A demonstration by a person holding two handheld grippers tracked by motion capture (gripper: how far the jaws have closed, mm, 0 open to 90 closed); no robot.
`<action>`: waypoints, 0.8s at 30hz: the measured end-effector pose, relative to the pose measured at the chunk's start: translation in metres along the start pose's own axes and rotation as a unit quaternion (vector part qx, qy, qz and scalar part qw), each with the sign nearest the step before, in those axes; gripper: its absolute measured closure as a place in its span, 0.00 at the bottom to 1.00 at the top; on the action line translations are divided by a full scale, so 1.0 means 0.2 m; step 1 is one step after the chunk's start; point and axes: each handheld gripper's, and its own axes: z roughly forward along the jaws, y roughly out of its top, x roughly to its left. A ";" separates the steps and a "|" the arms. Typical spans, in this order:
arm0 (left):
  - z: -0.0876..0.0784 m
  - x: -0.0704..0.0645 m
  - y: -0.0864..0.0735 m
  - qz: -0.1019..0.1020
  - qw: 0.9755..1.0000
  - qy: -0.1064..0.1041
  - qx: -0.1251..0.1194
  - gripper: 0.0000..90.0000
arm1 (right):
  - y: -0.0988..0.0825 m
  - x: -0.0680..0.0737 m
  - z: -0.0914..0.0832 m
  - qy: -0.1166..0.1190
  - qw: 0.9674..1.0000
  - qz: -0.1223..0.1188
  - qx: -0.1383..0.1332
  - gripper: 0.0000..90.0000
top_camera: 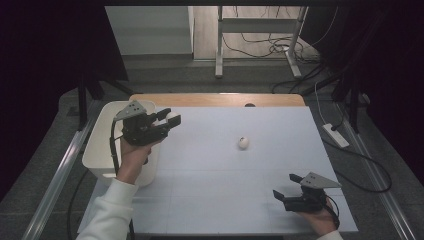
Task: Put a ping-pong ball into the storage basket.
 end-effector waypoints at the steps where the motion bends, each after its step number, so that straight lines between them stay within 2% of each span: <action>1: 0.00 0.00 0.00 0.000 1.000 0.000 0.000 0.57 | 0.00 0.00 0.00 0.000 1.000 0.000 0.000 0.13; 16: -0.04 0.10 0.01 -0.010 0.999 0.036 -0.002 0.57 | 0.00 0.00 0.00 0.001 1.000 -0.001 0.000 0.13; 24: -0.03 0.15 0.00 -0.014 0.998 0.056 0.006 0.57 | 0.00 0.00 0.00 0.000 1.000 0.000 0.000 0.13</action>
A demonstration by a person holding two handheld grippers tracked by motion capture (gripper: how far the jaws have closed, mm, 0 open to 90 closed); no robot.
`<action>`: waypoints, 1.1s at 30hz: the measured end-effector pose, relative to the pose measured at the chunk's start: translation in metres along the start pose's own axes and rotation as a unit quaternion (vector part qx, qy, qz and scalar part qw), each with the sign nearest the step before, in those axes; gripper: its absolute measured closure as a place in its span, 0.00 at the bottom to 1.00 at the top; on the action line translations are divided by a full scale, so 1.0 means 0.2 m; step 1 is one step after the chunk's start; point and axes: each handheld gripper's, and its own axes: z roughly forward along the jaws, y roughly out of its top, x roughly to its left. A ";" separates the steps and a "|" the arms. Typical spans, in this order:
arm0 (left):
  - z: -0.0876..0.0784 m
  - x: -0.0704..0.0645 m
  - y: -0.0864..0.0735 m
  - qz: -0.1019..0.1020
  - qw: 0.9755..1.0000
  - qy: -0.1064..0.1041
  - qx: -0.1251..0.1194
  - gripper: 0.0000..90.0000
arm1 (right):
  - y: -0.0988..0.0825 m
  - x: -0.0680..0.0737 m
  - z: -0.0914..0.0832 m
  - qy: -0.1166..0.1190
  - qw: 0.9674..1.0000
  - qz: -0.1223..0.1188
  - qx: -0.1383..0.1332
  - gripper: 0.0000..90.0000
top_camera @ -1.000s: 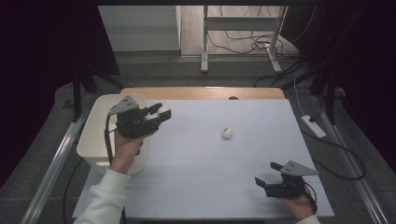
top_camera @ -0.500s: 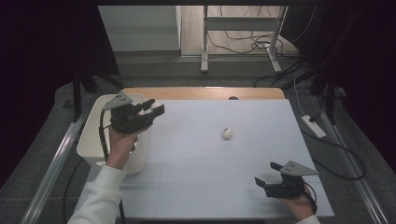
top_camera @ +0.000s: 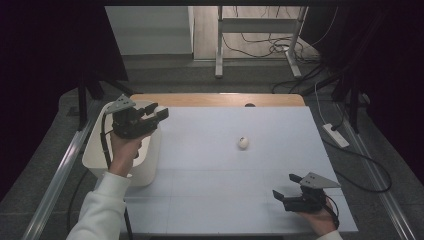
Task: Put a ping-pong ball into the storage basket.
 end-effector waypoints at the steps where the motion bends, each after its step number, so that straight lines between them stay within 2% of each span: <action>1: 0.00 0.01 0.00 -0.001 1.000 0.005 0.001 0.57 | 0.00 0.00 0.00 0.000 1.000 0.000 0.000 0.13; 14: -0.01 0.08 0.02 -0.006 0.999 0.032 0.001 0.57 | 0.00 0.00 0.00 0.000 1.000 0.000 -0.001 0.13; 33: -0.02 0.18 0.02 -0.014 0.997 0.069 0.011 0.57 | 0.00 0.00 0.00 0.000 1.000 0.000 0.000 0.13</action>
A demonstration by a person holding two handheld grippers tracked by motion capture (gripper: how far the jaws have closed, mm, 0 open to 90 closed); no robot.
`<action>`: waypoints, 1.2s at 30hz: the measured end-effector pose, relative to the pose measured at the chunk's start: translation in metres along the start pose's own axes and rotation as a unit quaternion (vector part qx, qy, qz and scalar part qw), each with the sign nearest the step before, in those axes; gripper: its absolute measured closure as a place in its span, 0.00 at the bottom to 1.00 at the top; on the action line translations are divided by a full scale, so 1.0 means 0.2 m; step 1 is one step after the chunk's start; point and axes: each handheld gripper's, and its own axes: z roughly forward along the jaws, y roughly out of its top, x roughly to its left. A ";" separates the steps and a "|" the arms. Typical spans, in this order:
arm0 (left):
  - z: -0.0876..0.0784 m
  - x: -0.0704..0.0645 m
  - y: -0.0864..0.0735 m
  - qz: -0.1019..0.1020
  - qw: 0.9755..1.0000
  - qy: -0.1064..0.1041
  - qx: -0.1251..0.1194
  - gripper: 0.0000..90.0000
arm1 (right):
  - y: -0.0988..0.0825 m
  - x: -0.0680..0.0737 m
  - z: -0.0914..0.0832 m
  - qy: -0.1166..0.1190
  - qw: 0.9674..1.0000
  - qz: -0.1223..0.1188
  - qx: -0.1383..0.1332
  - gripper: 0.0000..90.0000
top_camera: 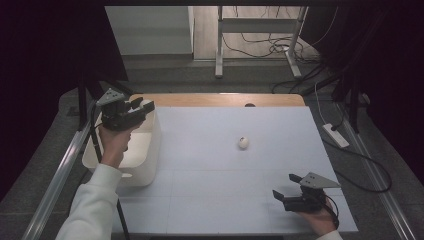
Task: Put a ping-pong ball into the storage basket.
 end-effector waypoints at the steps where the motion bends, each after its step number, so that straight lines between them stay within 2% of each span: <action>1: 0.00 0.01 0.00 -0.001 1.000 0.004 0.001 0.57 | 0.00 0.00 0.00 0.000 1.000 0.000 0.000 0.13; 14: 0.00 0.10 -0.01 -0.010 0.999 0.033 0.012 0.57 | 0.00 0.00 0.00 0.001 1.000 -0.001 -0.001 0.13; 22: -0.01 0.16 -0.02 -0.025 0.998 0.050 0.016 0.57 | 0.00 0.00 0.00 0.000 1.000 0.000 0.000 0.13; 25: -0.01 0.18 -0.02 -0.024 0.998 0.061 0.022 0.57 | 0.00 0.00 0.00 0.000 1.000 0.000 0.000 0.13; 36: 0.02 0.21 -0.04 -0.034 0.996 0.072 0.044 0.57 | 0.00 0.00 0.00 0.001 1.000 0.001 0.000 0.13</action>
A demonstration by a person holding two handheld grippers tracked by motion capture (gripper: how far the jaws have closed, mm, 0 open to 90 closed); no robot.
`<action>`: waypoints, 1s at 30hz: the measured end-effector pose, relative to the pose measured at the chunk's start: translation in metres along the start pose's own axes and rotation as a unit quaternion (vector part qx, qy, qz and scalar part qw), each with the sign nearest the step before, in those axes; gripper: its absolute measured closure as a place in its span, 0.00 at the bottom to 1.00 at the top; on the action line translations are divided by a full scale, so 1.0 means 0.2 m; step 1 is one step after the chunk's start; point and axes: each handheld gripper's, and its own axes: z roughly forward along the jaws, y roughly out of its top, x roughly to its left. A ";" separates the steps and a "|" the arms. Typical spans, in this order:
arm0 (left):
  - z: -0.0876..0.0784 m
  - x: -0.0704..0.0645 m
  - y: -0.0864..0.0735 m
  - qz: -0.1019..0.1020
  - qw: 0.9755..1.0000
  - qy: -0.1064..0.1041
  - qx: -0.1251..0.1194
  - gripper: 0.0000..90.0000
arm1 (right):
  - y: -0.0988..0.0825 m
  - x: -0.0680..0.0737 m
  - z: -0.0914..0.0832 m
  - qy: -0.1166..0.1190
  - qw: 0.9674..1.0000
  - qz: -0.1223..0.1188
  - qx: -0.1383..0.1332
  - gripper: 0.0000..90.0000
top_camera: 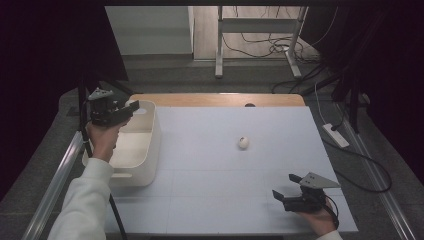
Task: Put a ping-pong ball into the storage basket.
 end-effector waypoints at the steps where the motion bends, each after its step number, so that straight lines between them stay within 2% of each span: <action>1: 0.01 0.00 0.00 0.000 1.000 0.000 0.004 0.57 | 0.00 0.00 0.00 -0.001 1.000 0.000 0.000 0.13; 22: 0.09 0.00 -0.01 -0.003 0.999 0.003 0.051 0.57 | 0.00 0.00 0.00 -0.002 1.000 -0.001 0.001 0.13; 30: 0.12 0.00 -0.02 -0.001 0.997 0.003 0.080 0.57 | 0.00 0.00 0.00 -0.003 1.000 -0.001 0.002 0.13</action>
